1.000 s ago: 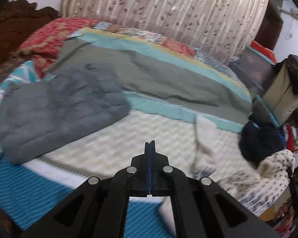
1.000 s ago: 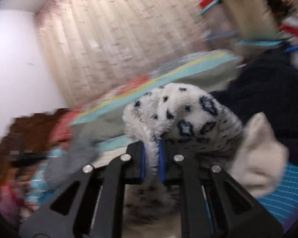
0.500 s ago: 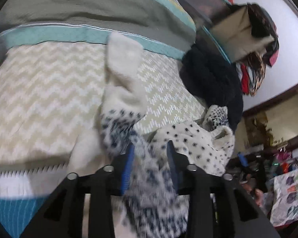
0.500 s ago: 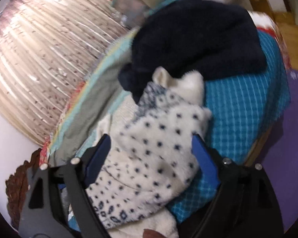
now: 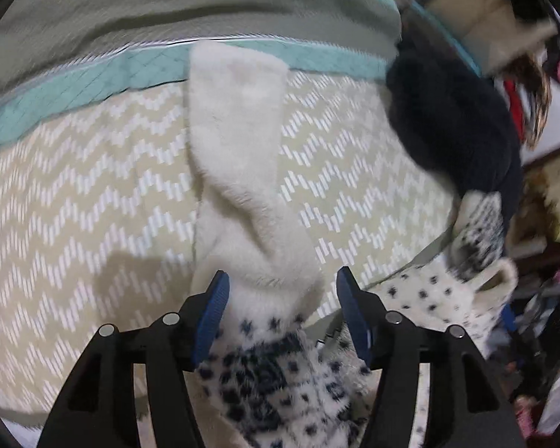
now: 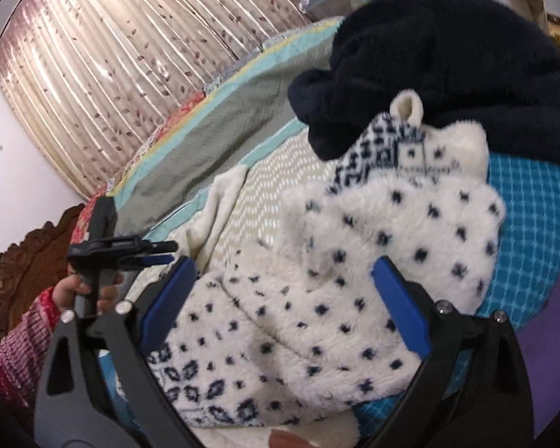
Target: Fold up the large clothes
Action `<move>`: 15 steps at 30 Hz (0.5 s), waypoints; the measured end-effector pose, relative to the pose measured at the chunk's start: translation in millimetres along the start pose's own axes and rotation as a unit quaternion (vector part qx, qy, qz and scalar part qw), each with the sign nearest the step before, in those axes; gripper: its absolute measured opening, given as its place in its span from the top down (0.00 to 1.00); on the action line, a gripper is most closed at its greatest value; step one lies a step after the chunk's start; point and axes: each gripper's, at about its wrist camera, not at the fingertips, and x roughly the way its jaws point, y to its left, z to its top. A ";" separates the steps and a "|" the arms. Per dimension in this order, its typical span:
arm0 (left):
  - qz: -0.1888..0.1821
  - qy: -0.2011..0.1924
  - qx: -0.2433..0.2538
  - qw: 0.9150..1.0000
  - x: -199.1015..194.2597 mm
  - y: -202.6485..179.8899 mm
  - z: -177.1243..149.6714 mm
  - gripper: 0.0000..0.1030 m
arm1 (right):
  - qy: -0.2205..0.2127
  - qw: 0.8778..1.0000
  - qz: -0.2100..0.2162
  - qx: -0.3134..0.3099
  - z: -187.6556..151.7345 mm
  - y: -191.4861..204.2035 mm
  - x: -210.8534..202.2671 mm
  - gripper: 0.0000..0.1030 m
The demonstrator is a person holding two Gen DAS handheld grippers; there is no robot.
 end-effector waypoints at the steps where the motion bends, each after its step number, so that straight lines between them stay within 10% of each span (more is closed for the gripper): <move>1: 0.015 0.009 0.017 1.000 6.7 -6.2 3.3 0.25 | 0.003 1.000 0.000 0.002 -0.4 -0.5 2.3 0.10; 9: 0.115 0.062 0.003 0.991 53.7 -5.3 19.7 0.37 | 0.013 1.000 0.008 0.011 -6.9 0.3 8.1 0.10; 12: 0.117 0.033 -0.024 0.992 35.4 9.1 18.0 0.63 | 0.012 1.000 0.010 0.002 -6.3 4.4 4.8 0.10; 15: 0.118 -0.035 -0.051 0.991 -10.7 32.4 7.9 0.65 | 0.006 1.000 0.011 -0.009 -5.5 11.7 1.6 0.10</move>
